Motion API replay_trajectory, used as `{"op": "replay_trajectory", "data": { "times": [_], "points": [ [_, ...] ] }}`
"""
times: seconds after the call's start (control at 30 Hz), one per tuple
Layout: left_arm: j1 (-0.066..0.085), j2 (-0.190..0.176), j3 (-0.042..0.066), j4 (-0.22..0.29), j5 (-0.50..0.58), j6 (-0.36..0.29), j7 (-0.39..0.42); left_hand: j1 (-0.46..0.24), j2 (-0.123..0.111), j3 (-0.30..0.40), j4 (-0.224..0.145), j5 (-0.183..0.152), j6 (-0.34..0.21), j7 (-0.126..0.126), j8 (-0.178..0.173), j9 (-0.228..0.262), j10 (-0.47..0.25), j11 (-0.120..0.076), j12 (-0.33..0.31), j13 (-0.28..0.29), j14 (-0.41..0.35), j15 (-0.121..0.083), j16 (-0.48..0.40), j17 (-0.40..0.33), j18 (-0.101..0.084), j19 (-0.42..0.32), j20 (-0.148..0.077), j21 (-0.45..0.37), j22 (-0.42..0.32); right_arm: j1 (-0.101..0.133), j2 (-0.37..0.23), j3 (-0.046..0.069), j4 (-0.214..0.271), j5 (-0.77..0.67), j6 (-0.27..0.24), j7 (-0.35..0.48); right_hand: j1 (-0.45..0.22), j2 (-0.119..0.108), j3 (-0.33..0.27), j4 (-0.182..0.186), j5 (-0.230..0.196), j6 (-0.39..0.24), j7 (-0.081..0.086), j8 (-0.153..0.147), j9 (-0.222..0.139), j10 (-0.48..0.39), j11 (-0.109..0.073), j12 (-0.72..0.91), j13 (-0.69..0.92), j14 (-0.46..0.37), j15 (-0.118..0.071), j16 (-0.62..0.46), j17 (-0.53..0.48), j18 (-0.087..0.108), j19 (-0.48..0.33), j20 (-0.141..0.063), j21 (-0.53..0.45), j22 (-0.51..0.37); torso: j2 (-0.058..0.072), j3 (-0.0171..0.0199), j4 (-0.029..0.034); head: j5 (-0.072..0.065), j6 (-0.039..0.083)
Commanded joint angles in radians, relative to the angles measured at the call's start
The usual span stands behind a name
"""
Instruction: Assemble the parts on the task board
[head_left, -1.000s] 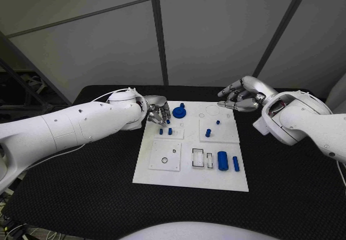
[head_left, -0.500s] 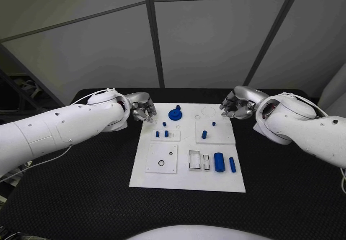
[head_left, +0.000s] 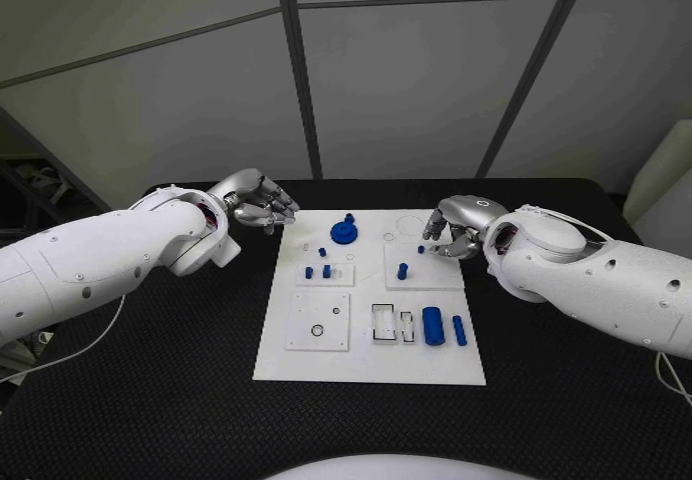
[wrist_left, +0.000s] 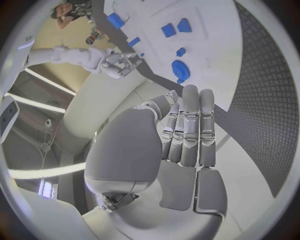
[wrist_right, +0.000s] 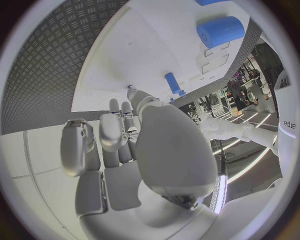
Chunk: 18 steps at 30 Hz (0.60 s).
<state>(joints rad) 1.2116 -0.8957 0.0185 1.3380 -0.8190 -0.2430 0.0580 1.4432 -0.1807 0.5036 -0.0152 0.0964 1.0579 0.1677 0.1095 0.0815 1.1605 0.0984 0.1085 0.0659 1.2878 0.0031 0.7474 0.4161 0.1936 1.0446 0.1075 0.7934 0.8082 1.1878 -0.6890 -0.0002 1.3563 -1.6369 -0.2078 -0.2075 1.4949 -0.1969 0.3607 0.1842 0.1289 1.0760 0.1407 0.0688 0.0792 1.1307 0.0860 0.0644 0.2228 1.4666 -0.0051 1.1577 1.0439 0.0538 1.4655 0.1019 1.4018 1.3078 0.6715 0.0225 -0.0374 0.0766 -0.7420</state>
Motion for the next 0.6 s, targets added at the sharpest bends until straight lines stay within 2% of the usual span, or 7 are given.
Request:
{"op": "replay_trajectory", "data": {
  "times": [0.03,0.1,0.23,0.3,0.4,0.6],
  "points": [
    [-0.003,-0.013,0.001,0.032,0.382,-0.061,0.158,-0.012,0.001,0.007,0.001,-0.002,0.008,-0.003,-0.006,-0.002,0.008,-0.001,-0.007,-0.001,-0.005,0.001,-0.025,-0.012,-0.009,-0.01,0.001,-0.012,-0.008,-0.005,0.014,0.0,-0.004,-0.055,-0.007,0.014,0.006,-0.007,0.0,-0.007,-0.002,-0.004,0.007,-0.005,-0.002,-0.007,0.004,-0.005,-0.007,0.02,0.01,0.002,-0.002,-0.011,0.019,0.006,0.006,0.109,0.0,-0.0007,0.0,-0.004,0.0],
    [-0.005,-0.02,0.001,0.048,0.459,-0.054,0.189,-0.015,0.003,0.005,0.001,-0.003,0.009,-0.002,-0.007,-0.002,0.008,-0.001,-0.008,-0.001,-0.005,0.002,-0.037,-0.017,-0.009,-0.012,0.001,-0.018,-0.011,-0.009,0.022,0.0,-0.008,-0.056,-0.009,0.014,0.006,-0.007,0.001,-0.009,-0.002,-0.006,0.008,-0.005,-0.003,-0.01,0.005,-0.005,-0.011,0.02,0.011,0.003,-0.002,-0.011,0.02,0.006,0.008,0.111,0.0,-0.0007,-0.0003,-0.005,0.001],
    [-0.008,-0.031,0.0,0.07,0.546,-0.041,0.221,-0.019,0.005,0.003,0.001,-0.003,0.009,-0.002,-0.009,-0.003,0.007,0.0,-0.01,-0.001,-0.006,0.003,-0.052,-0.024,-0.01,-0.015,0.002,-0.026,-0.016,-0.014,0.033,-0.001,-0.013,-0.058,-0.012,0.015,0.006,-0.008,0.002,-0.011,-0.002,-0.008,0.009,-0.006,-0.003,-0.011,0.006,-0.004,-0.014,0.021,0.011,0.004,-0.002,-0.011,0.021,0.007,0.01,0.113,0.001,-0.0006,0.0014,-0.01,0.0],
    [-0.009,-0.034,0.0,0.078,0.569,-0.036,0.23,-0.019,0.006,0.003,0.001,-0.003,0.009,-0.002,-0.01,-0.003,0.007,0.0,-0.01,-0.001,-0.006,0.003,-0.055,-0.025,-0.01,-0.015,0.002,-0.028,-0.018,-0.017,0.038,-0.001,-0.015,-0.058,-0.012,0.015,0.006,-0.007,0.003,-0.013,-0.002,-0.01,0.01,-0.006,-0.004,-0.013,0.006,-0.004,-0.018,0.021,0.012,0.005,-0.002,-0.012,0.021,0.008,0.011,0.114,0.001,-0.0004,-0.0005,-0.009,0.0],
    [-0.01,-0.037,0.0,0.084,0.588,-0.03,0.236,-0.02,0.006,0.002,0.0,-0.004,0.009,-0.002,-0.01,-0.003,0.007,0.0,-0.011,-0.001,-0.007,0.004,-0.06,-0.027,-0.01,-0.016,0.003,-0.031,-0.019,-0.019,0.044,-0.001,-0.02,-0.058,-0.009,0.016,0.008,-0.005,0.007,-0.017,-0.001,-0.011,0.01,-0.005,-0.004,-0.013,0.007,-0.003,-0.023,0.021,0.012,0.007,-0.002,-0.012,0.021,0.008,0.012,0.115,0.0,-0.0001,0.0,-0.009,0.0],
    [-0.011,-0.039,0.0,0.091,0.605,-0.021,0.24,-0.022,0.008,0.001,-0.001,-0.004,0.009,-0.001,-0.011,-0.003,0.007,0.001,-0.012,-0.001,-0.008,0.005,-0.069,-0.031,-0.01,-0.018,0.003,-0.036,-0.022,-0.022,0.052,-0.001,-0.031,-0.059,0.009,0.012,0.013,0.012,0.025,-0.031,0.006,0.001,0.007,0.0,-0.002,0.004,0.004,0.001,-0.037,0.022,0.009,0.018,0.003,-0.014,0.026,0.008,0.023,0.126,0.0,0.0,-0.0005,-0.011,-0.001]
  ]
}}
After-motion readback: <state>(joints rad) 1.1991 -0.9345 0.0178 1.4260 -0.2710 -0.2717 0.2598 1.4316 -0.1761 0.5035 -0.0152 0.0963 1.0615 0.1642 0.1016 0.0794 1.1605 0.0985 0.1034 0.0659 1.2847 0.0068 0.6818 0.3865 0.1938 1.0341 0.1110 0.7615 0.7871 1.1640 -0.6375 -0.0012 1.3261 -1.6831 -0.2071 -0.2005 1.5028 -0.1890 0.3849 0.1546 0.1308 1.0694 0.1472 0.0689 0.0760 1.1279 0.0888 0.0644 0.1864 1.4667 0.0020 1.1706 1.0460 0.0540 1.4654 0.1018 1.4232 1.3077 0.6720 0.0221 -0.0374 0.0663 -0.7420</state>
